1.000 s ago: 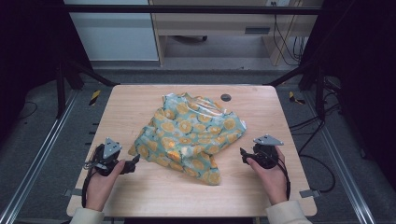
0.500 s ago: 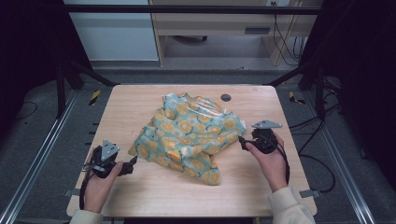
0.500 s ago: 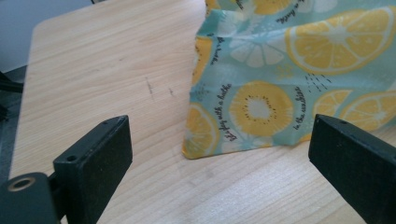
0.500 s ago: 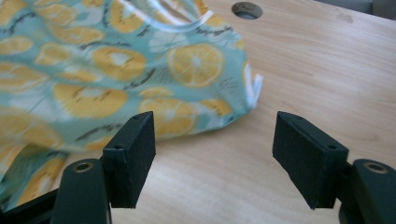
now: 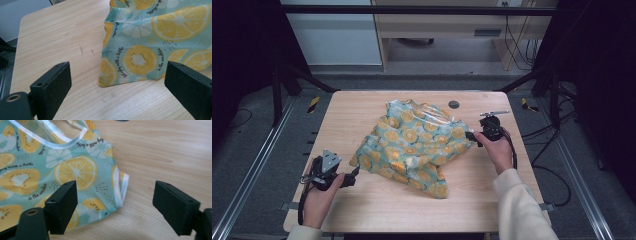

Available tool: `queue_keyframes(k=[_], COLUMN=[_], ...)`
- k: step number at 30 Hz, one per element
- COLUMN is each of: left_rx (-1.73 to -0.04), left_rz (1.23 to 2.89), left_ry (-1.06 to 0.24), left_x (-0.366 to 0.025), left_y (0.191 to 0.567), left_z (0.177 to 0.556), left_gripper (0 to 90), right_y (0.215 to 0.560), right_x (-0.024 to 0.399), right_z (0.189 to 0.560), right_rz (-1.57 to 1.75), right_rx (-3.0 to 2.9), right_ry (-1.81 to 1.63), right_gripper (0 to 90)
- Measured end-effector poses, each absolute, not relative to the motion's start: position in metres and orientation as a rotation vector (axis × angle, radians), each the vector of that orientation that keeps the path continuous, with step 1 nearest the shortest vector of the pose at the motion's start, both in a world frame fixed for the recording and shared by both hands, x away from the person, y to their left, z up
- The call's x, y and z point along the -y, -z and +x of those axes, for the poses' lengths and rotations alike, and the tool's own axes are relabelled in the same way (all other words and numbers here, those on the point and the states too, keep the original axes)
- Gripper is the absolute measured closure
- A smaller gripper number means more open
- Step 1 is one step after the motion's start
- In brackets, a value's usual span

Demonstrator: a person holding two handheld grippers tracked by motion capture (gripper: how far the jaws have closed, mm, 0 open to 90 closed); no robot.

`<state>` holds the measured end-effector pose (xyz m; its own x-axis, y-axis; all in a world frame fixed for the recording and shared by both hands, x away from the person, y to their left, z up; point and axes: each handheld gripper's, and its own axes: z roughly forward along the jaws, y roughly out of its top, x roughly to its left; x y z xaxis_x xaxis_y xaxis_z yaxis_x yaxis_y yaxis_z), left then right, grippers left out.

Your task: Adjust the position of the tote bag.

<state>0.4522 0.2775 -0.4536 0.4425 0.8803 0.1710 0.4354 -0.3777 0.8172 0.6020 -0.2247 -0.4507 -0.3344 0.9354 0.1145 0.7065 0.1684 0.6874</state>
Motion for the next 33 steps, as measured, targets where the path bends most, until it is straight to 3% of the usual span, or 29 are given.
queue_keyframes(k=[9,22,24,27,31,33], left_rx=[-1.082,-1.101,-1.104,-1.11,-1.109,-1.109], left_rz=[2.0,1.947,1.948,1.956,1.952,1.955], left_ry=[-0.81,-0.768,-0.751,-0.766,-0.774,-0.773], left_x=[-0.274,-0.278,-0.278,-0.279,-0.281,-0.281], left_y=[0.454,0.453,0.455,0.455,0.453,0.454], left_z=[0.452,0.451,0.453,0.453,0.451,0.452], left_gripper=[6.9,6.9,7.0,7.0,6.9,7.0], right_y=[0.467,0.479,0.482,0.482,0.479,0.475], right_x=[0.22,0.216,0.215,0.213,0.206,0.204], right_z=[0.612,0.619,0.622,0.624,0.62,0.618], right_rz=[1.587,1.608,1.61,1.605,1.532,1.511], right_rx=[-2.124,-2.157,-2.174,-2.169,-2.196,-2.19], right_ry=[-0.878,-0.92,-0.916,-0.979,-1.001,-1.034], right_gripper=[14.6,23.3,29.3,45.0,74.5,83.7])
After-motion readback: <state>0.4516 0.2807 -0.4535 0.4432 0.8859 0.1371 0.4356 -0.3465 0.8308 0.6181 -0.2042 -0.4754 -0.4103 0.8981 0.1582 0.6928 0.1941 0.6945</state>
